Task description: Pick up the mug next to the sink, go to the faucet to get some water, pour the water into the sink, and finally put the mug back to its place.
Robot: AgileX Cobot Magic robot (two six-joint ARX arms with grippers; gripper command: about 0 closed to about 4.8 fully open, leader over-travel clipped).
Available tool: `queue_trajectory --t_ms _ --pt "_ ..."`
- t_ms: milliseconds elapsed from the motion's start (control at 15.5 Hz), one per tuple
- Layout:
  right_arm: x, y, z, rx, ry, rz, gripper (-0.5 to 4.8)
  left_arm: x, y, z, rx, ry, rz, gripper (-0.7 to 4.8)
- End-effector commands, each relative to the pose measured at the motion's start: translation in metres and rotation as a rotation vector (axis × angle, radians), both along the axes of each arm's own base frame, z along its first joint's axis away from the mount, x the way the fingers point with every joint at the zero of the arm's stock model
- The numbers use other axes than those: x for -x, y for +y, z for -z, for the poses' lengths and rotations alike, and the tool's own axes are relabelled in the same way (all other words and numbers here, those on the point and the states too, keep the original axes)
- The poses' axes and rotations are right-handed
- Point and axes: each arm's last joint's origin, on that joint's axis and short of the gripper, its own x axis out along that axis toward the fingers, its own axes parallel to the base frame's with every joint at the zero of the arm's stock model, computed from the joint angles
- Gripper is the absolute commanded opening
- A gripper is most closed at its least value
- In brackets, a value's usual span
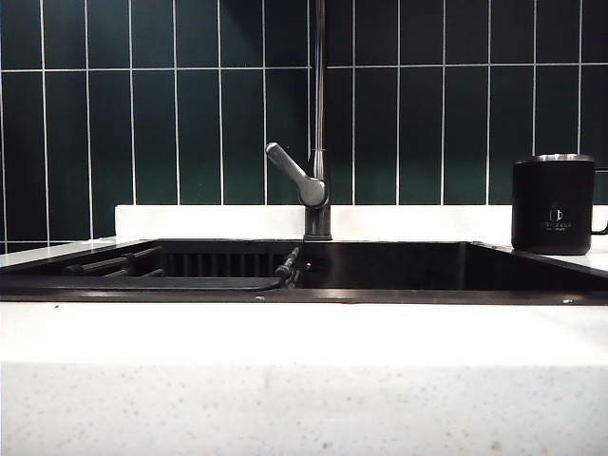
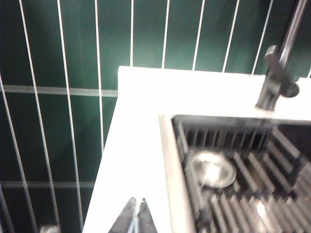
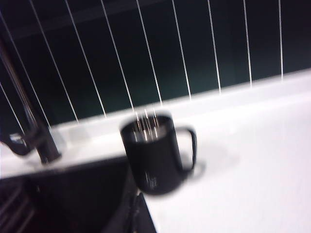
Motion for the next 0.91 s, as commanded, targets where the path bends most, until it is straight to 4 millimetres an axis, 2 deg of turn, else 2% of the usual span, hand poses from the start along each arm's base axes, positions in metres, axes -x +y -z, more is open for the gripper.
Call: queue_trajectory --t_ms 65,194,323,582,647,711,905 --pt "0.009 0.0 -0.032 0.125 -0.02 0.033 -0.01 0.005 -0.001 -0.02 -0.002 -0.055 0.023 -0.06" --pt "0.005 0.0 -0.058 0.247 0.029 0.066 -0.01 0.012 -0.001 -0.038 -0.006 -0.091 0.023 -0.06" --pt "-0.004 -0.001 -0.075 0.26 0.031 0.072 -0.01 0.015 -0.001 -0.05 -0.051 -0.107 0.017 -0.06" --pt "-0.041 -0.004 -0.108 0.26 0.023 0.067 -0.01 0.008 -0.001 -0.071 -0.053 -0.103 0.031 -0.06" --pt "-0.048 -0.004 -0.11 0.261 0.012 0.069 -0.01 0.005 -0.002 -0.073 -0.056 -0.107 0.064 -0.06" --pt "-0.066 -0.005 -0.11 0.26 -0.002 0.068 -0.01 -0.005 -0.005 -0.082 -0.069 -0.11 0.161 -0.06" --pt "-0.09 0.003 -0.102 0.259 0.017 0.005 -0.01 -0.022 -0.007 -0.093 -0.063 -0.044 0.285 -0.06"
